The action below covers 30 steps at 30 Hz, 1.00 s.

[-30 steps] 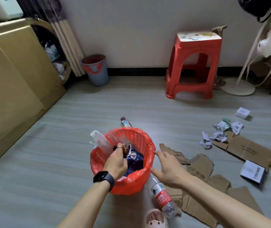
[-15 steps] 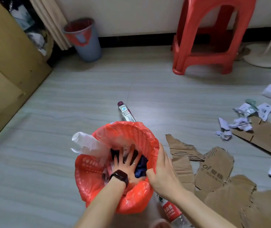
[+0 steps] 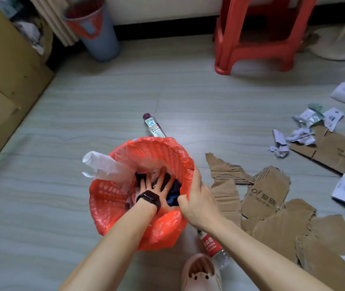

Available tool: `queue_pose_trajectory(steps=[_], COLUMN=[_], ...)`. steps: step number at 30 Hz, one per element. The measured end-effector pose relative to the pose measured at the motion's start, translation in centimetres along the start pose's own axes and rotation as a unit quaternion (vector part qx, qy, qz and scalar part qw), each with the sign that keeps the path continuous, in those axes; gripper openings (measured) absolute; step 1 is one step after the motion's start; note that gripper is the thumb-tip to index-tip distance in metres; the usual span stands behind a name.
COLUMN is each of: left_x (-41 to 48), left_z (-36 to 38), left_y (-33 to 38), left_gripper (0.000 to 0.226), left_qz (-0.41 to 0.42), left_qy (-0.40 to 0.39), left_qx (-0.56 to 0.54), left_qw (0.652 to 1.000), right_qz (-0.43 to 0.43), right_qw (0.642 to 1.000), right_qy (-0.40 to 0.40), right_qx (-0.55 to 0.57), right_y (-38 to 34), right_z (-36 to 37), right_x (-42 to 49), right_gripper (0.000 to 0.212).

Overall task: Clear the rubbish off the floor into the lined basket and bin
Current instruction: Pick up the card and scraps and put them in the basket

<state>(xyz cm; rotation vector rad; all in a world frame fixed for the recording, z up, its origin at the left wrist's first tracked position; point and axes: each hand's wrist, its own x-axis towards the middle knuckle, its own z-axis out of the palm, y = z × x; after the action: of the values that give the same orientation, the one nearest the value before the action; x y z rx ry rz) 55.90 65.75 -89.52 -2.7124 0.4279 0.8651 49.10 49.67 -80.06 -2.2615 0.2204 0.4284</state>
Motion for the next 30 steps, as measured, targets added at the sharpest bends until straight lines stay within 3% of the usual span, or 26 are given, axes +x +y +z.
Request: queue_pose_trajectory(steps=[3,7,12,14,19,22,26,30], left_x=[-2.6,-7.1,-12.6,-14.2,-15.7,-14.9,-11.0,-5.4], left_z=[-5.4,-12.2,-19.4,-21.8,-25.6,-25.6,-24.0,-20.1], left_y=[0.3,1.0,3.9,6.5,14.4,19.3,24.8,30.0], left_gripper=[0.086,0.060,0.041,0.042,0.041,0.039,0.038,0.039], left_qz=[0.000,0.053,0.078,0.089,0.184,0.232,0.262,0.268], left_qy=[-0.022,-0.007,0.087,0.129,0.200,0.189,0.157,0.089], left_qx=[0.017,0.023,0.013,0.002,-0.085,-0.103,-0.097,-0.068], left_qw=[1.000,0.998,0.993,0.988,0.959,0.949,0.947,0.957], right_qz=[0.023,-0.014,-0.008,0.014,0.056,0.108,0.182,0.250], right_qw=[0.996,0.977,0.935,0.942,0.979,0.976,0.945,0.932], right_qy=[-0.024,-0.079,-0.039,0.003,0.113,0.187,0.263,0.241], right_qx=[-0.085,-0.200,-0.353,-0.335,-0.158,-0.033,0.073,0.102], right_y=[-0.8,-0.8,1.5,3.3,10.2,16.1,24.1,31.7], right_z=[-1.7,-5.9,-15.5,-19.8,-26.8,-28.1,-28.2,-25.1], right_x=[-0.9,-2.7,-5.8,-7.6,-12.4,-15.2,-16.8,-16.7], right_gripper=[0.076,0.067,0.055,0.053,0.054,0.052,0.045,0.040])
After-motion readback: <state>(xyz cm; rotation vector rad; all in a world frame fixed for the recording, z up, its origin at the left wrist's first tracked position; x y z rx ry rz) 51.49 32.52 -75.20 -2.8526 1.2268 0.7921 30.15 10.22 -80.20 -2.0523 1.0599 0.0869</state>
